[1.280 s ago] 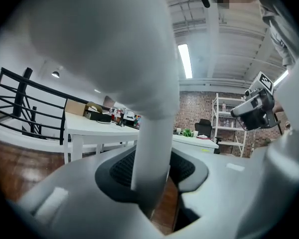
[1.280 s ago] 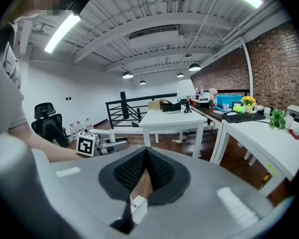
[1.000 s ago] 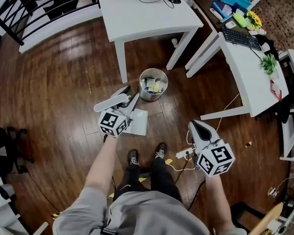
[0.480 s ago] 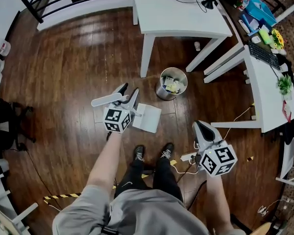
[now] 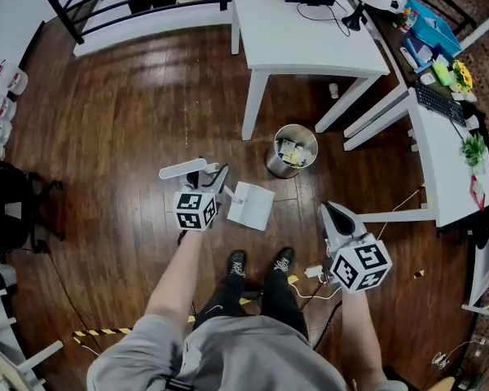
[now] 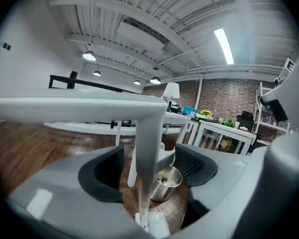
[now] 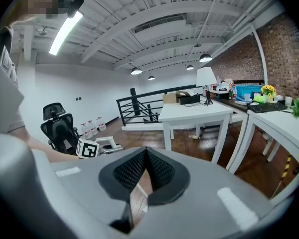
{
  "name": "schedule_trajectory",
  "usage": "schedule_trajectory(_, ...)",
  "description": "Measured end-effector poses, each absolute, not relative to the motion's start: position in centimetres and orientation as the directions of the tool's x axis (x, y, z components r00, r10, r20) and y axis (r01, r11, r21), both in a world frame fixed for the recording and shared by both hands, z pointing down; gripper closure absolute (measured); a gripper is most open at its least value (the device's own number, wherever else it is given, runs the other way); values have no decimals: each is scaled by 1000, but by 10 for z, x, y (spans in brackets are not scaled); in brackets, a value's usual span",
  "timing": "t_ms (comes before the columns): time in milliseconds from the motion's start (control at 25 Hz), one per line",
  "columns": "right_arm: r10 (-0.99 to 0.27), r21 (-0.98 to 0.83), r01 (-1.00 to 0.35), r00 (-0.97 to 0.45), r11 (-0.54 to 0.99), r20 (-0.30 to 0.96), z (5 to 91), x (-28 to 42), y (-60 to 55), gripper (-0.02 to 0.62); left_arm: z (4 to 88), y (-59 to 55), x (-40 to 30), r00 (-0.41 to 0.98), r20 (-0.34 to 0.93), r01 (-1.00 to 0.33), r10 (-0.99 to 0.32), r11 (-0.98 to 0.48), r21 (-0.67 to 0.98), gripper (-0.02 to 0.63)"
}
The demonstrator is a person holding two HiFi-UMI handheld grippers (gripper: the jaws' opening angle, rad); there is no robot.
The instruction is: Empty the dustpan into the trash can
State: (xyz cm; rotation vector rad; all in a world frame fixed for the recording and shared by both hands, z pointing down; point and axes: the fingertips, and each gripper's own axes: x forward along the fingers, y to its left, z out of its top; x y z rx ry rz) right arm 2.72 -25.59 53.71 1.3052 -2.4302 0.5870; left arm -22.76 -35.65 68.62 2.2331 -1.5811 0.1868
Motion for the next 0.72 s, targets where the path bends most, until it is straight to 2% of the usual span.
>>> schedule_trajectory(120,-722,-207,-846,-529,492,445,528,32,-256,597,700,-320,-228,358,432,-926,-828,-253,281,301)
schedule_trajectory(200,-737,-206,-846,-530,491,420,517,32,-260,597,697,-296,-224,386,471,-914,-793,-259,313,348)
schedule_trajectory(320,-772,-208,-851,-525,481,358,492,34,-264,597,669,-269,-202,471,452,-875,-757,-336,348,467)
schedule_trajectory(400,-791,-209,-854,-521,477,320,477,33,-264,597,643,-258,-181,541,418,-837,-730,-415,357,575)
schedule_trajectory(440,-799,-209,-855,-519,475,303,471,33,-264,597,628,-255,-170,578,399,-812,-711,-457,362,601)
schedule_trajectory(720,-830,-191,-849,-524,493,189,422,27,-258,597,508,-245,-94,768,242,-639,-593,-689,342,601)
